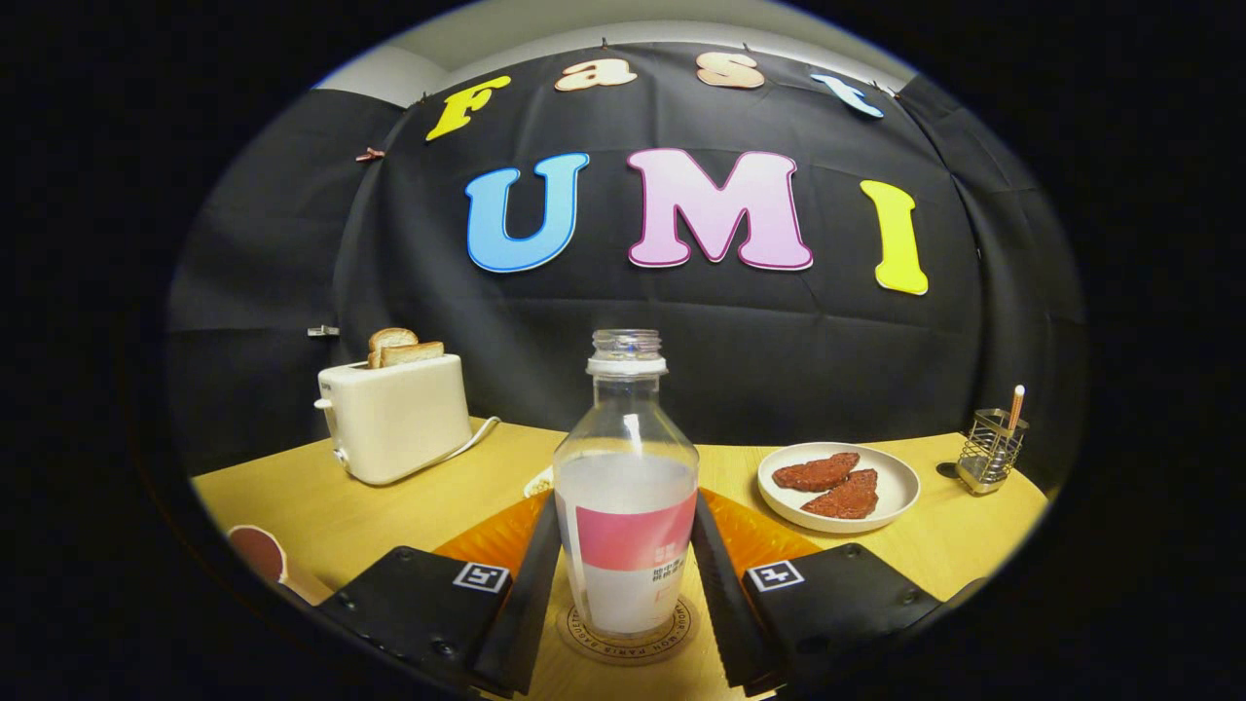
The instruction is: Take the bottle from table, then pour the juice into the cup, finally place the bottle on the coaster
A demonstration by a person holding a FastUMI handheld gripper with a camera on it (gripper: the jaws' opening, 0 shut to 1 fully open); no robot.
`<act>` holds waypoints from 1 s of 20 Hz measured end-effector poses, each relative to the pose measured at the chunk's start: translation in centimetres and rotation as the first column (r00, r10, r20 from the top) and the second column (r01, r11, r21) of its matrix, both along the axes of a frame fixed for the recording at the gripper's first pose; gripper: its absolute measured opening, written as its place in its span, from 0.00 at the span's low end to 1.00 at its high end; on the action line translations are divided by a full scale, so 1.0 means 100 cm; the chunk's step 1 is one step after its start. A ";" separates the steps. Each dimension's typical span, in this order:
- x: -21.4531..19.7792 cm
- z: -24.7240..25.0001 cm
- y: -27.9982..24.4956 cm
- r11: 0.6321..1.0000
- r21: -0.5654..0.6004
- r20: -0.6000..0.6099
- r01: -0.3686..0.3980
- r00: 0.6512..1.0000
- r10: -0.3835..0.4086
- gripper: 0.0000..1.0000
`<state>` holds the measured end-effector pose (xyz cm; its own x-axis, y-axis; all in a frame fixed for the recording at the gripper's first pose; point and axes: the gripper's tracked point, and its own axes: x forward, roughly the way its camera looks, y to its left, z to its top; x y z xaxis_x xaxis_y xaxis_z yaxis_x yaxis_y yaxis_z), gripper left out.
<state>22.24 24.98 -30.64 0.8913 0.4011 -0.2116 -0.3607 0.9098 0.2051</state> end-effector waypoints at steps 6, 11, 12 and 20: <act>0.002 -0.002 -0.003 1.000 0.006 0.012 0.010 1.000 -0.010 0.74; -0.001 -0.008 -0.006 1.000 -0.001 -0.010 0.026 1.000 -0.026 0.79; -0.002 -0.011 -0.005 1.000 0.003 -0.023 0.023 0.999 -0.023 0.82; -0.018 -0.007 -0.017 1.000 -0.009 -0.038 0.017 0.999 -0.017 1.00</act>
<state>20.47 23.31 -31.35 0.8891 0.3839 -0.2493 -0.3371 0.9176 0.2106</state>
